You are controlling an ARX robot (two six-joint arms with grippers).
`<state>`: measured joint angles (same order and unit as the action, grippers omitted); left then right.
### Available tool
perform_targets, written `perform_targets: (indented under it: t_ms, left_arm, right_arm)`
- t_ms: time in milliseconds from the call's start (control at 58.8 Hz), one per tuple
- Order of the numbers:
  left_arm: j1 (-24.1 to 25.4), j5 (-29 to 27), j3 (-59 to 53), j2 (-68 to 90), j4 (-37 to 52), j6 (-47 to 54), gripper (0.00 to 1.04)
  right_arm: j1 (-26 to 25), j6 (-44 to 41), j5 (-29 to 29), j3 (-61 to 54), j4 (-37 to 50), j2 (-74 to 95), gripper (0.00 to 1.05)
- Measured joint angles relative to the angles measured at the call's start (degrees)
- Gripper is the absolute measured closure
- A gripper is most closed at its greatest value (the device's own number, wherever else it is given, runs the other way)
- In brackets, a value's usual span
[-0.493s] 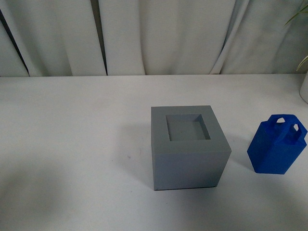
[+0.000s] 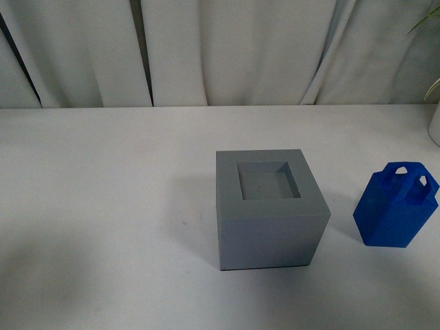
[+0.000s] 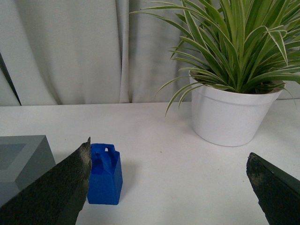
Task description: Insert blue part into gray base
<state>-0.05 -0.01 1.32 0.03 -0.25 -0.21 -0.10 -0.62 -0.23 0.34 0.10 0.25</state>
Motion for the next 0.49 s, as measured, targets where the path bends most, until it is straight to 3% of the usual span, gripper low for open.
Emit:
perform_targets:
  t_ms: [374, 493]
  left_arm:
    - [0.0, 0.0, 0.0, 0.0, 0.0, 0.0, 0.06]
    - [0.0, 0.0, 0.0, 0.0, 0.0, 0.0, 0.06]
  right_arm:
    - [0.0, 0.0, 0.0, 0.0, 0.0, 0.0, 0.07]
    - [-0.2, 0.9, -6.1, 2.2, -3.5, 6.6, 0.07]
